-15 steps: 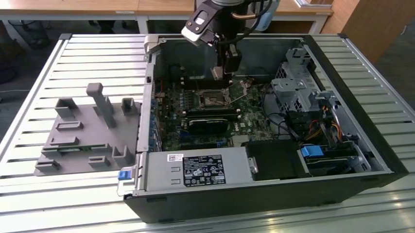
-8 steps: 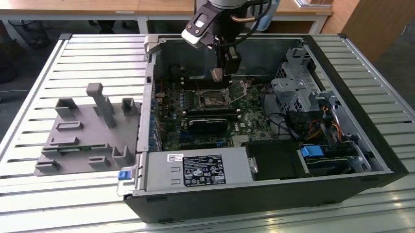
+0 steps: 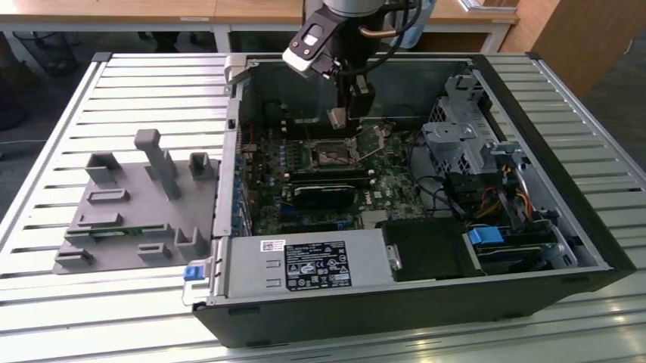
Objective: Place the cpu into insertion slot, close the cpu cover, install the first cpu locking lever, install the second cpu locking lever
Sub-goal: 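Place the cpu into insertion slot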
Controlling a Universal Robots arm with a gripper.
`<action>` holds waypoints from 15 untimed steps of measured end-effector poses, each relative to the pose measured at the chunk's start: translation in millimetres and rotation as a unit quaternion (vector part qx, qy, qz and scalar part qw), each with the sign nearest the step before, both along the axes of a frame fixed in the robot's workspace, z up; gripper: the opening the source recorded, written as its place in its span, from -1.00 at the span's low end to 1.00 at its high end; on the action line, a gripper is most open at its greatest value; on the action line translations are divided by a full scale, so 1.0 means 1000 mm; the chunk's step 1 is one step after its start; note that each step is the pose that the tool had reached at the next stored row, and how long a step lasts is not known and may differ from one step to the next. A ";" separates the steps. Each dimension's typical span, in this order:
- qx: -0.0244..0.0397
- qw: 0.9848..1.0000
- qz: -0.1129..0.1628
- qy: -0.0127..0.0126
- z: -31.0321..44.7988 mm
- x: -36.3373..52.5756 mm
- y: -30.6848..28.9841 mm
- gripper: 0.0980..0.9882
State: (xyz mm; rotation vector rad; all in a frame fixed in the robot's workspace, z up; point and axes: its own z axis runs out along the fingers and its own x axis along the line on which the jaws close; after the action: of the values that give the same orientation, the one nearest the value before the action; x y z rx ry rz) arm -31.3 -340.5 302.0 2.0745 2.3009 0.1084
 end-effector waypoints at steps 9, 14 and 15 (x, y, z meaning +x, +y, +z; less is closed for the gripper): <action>0.000 1.000 0.000 0.001 -0.0036 -0.0001 0.0006 -0.04; 0.000 1.000 0.000 0.001 -0.0054 -0.0001 0.0006 -0.04; 0.000 1.000 0.000 0.001 -0.0055 -0.0001 0.0006 -0.04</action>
State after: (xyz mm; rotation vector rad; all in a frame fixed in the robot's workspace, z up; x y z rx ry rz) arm -31.4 -340.0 296.5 2.0750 2.3015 0.1066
